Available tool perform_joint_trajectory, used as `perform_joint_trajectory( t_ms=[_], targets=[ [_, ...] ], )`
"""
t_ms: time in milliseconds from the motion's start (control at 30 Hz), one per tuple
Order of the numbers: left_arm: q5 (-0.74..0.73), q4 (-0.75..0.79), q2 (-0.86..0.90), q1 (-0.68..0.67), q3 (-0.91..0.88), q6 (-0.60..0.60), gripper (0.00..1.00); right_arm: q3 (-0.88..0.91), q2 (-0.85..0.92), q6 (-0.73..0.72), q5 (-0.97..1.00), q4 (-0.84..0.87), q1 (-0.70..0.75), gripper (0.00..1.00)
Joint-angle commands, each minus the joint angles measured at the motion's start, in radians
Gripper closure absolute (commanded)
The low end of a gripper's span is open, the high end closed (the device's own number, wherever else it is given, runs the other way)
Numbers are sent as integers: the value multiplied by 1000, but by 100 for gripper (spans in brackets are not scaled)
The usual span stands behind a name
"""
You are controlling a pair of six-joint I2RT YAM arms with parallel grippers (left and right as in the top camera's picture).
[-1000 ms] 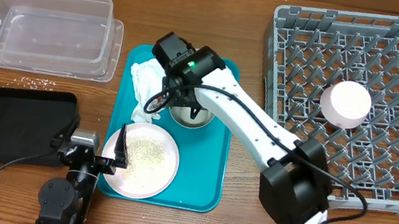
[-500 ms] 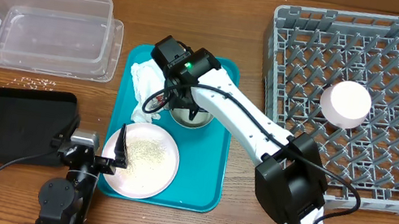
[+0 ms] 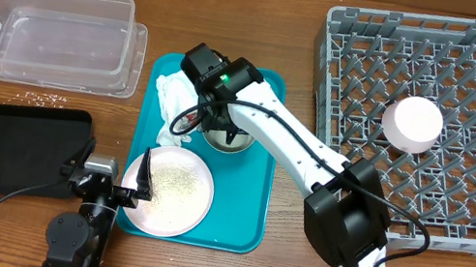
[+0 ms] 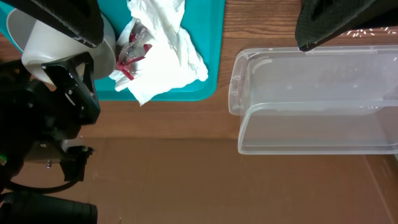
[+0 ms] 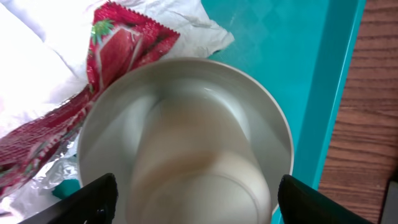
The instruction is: Sort waste into correct bins and load items into the dishwasher
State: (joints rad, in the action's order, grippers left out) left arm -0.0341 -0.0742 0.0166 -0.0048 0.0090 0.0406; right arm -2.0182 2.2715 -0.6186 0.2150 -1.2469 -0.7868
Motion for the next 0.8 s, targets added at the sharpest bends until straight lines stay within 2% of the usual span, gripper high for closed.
perform_joint_trajectory(
  t_ms=[0, 333, 567, 767],
  targets=[
    [-7, -1, -11, 4, -4, -26, 0, 3, 24, -7, 12, -4, -3, 17],
    [-7, -1, -11, 4, -4, -26, 0, -21, 23, -6, -8, -34, 2, 38],
    [-7, -1, -11, 4, -4, -26, 0, -156, 4, -6, -6, -151, 48, 39],
    [-7, -1, -11, 4, -4, -26, 0, -348, -62, -2, -6, -285, 143, 40]
  ],
)
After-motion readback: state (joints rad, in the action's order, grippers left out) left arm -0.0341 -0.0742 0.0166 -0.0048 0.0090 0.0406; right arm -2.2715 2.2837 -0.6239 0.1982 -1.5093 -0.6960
